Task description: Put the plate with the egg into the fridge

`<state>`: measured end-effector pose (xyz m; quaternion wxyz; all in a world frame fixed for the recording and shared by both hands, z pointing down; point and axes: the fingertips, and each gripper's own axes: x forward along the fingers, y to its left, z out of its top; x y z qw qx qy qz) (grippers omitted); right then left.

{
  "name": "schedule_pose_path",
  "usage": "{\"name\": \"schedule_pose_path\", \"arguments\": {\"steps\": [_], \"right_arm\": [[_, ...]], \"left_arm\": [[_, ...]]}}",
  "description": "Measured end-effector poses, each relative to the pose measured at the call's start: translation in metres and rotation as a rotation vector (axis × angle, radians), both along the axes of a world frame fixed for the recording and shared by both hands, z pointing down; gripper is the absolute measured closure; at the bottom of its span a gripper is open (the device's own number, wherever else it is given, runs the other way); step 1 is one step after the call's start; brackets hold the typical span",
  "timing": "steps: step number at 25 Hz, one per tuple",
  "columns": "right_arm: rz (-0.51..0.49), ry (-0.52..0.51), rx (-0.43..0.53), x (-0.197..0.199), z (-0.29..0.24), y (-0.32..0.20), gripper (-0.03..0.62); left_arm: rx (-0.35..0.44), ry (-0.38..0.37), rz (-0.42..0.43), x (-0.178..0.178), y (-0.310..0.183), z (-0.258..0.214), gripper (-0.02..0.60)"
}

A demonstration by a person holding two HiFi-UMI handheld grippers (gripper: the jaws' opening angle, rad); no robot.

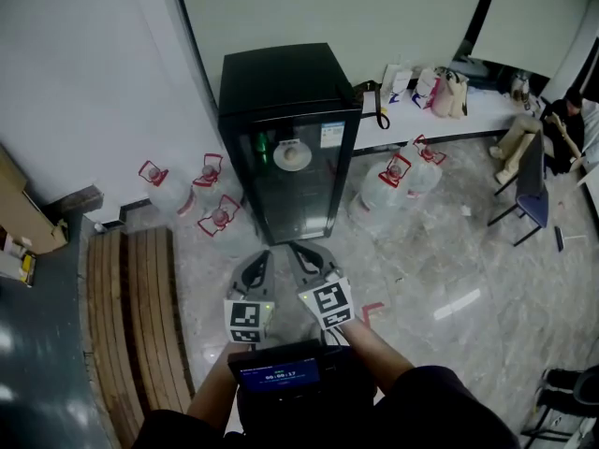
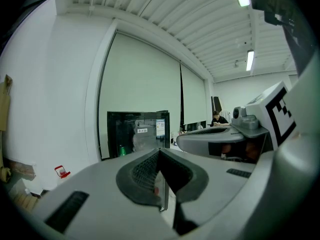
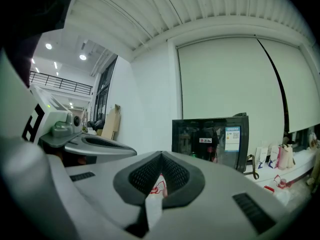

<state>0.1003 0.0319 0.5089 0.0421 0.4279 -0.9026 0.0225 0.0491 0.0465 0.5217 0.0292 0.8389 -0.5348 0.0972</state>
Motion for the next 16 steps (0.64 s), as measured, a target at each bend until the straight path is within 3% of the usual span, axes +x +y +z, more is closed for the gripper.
{"name": "schedule_pose_path", "arguments": {"steps": [16], "right_arm": [[-0.078,-0.013,0.05,-0.016,-0.016,-0.018,0.585]], "left_arm": [[0.046,0.044,-0.006,-0.01,-0.019,-0.025,0.572]]}}
